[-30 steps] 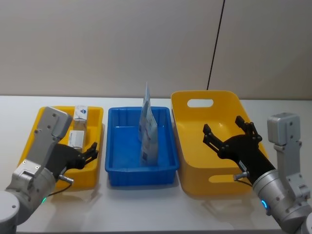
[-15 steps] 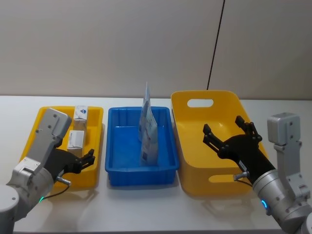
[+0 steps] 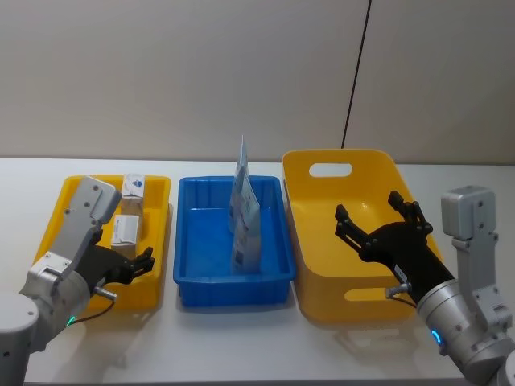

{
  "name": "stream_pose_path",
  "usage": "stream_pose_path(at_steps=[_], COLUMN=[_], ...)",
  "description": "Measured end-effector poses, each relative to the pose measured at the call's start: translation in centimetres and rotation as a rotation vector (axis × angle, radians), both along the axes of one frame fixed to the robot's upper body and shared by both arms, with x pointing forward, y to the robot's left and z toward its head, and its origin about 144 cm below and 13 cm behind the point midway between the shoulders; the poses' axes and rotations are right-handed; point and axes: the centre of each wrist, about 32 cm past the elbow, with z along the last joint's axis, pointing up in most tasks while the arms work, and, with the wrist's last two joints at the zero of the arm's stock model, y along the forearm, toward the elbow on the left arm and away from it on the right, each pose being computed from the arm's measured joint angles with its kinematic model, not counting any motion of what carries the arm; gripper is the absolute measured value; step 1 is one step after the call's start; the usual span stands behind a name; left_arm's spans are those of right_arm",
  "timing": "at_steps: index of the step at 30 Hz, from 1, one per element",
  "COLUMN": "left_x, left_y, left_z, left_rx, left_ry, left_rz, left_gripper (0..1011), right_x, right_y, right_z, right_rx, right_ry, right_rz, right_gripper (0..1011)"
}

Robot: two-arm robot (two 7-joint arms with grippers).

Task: Bimanual collaborative sorting of washing and personal care products

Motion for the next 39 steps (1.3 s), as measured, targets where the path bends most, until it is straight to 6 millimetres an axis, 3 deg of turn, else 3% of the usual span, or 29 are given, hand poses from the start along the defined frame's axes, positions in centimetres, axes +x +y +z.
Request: stream_pose_path(at_steps=[39], left_x=[3.0], left_y=[0.1], left_z=[-0.3], left_rx=[-0.022], left_ry=[0.018], left_rz=[0.03], left_gripper=[1000], right_x=[0.0], right_y=[0.0], right_z=[0.0], right_rx=[0.0], right_ry=[0.0], right_rz=[0.0], right_gripper=[1002])
